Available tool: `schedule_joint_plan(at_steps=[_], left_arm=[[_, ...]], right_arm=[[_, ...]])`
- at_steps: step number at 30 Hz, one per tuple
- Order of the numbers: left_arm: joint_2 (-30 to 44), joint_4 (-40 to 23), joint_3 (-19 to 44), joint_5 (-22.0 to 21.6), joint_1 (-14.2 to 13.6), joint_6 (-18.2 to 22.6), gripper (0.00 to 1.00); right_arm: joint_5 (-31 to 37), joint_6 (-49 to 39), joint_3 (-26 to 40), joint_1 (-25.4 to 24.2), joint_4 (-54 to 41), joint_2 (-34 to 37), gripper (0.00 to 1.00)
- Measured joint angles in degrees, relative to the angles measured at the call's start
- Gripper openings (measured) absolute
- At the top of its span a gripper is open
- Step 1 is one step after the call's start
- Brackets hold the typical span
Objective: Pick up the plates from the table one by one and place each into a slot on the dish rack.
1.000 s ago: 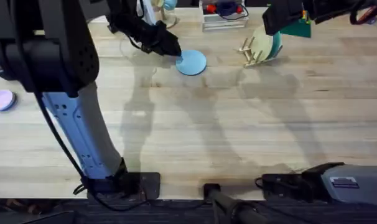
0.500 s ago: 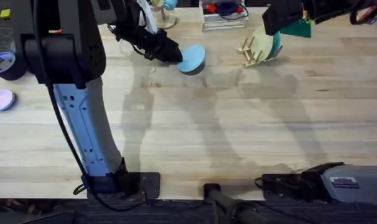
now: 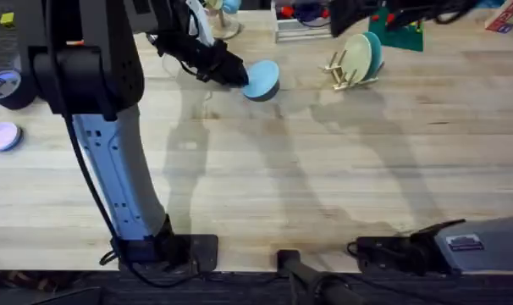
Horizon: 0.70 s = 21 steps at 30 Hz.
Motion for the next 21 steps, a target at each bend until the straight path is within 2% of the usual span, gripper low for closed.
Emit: schedule_joint_plan(at_steps=[10,21], left_arm=[[0.0,0.3,0.0,0.0,0.0,0.0,0.041],[0.0,0.3,0.0,0.0,0.0,0.0,0.041]], right_arm=[[-11.1,5.2,0.0,0.8,8.1,8.9,0.995],[-13.6,11.1,0.0,6.6,14.5,18.4,0.995]])
